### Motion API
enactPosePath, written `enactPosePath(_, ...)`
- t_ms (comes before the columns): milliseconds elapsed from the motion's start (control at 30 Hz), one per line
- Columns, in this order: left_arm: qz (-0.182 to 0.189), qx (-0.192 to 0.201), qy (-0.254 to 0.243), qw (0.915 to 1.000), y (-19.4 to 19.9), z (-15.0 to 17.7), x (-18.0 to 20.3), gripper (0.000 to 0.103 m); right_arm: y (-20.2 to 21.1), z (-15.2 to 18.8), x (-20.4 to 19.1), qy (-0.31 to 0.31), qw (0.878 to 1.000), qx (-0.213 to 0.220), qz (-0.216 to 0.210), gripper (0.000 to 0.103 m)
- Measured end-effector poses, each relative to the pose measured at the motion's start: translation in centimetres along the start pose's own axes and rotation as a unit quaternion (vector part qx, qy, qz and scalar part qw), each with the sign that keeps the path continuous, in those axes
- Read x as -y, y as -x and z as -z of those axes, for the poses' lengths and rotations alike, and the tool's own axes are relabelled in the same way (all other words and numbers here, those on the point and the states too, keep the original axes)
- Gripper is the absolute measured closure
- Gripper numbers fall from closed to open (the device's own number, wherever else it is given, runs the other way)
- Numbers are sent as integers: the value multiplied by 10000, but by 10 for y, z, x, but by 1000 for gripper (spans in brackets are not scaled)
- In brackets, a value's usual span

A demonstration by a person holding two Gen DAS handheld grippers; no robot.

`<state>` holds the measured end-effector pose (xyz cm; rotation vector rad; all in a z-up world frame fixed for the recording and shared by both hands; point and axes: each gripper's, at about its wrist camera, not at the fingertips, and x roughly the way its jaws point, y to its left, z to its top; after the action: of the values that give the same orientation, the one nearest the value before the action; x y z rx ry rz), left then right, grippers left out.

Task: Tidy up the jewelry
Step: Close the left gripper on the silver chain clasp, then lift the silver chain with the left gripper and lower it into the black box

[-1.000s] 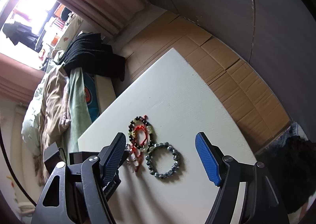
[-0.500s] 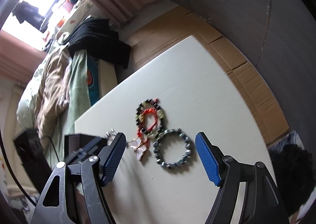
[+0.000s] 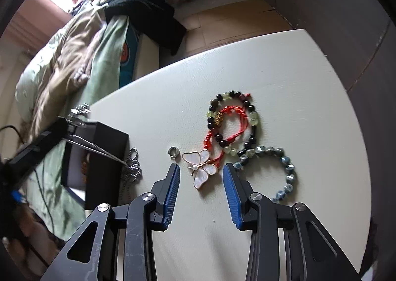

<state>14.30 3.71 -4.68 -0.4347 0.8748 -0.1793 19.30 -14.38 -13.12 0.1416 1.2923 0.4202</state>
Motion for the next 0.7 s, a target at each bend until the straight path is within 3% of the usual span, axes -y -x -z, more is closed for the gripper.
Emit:
enactPosePath(267, 162, 298, 201, 9992, 26, -8, -10, 90, -18, -3, -10, 268, 9992, -126, 257, 65)
enactPosePath(600, 218, 376, 248, 9987, 35, -7, -13, 90, -26, 2, -38, 986, 9893, -39, 1079, 65)
enactPosePath(700, 207, 411, 255, 9986, 38, -7, -14, 90, -28, 6, -44, 1236, 9818, 7, 1445, 75)
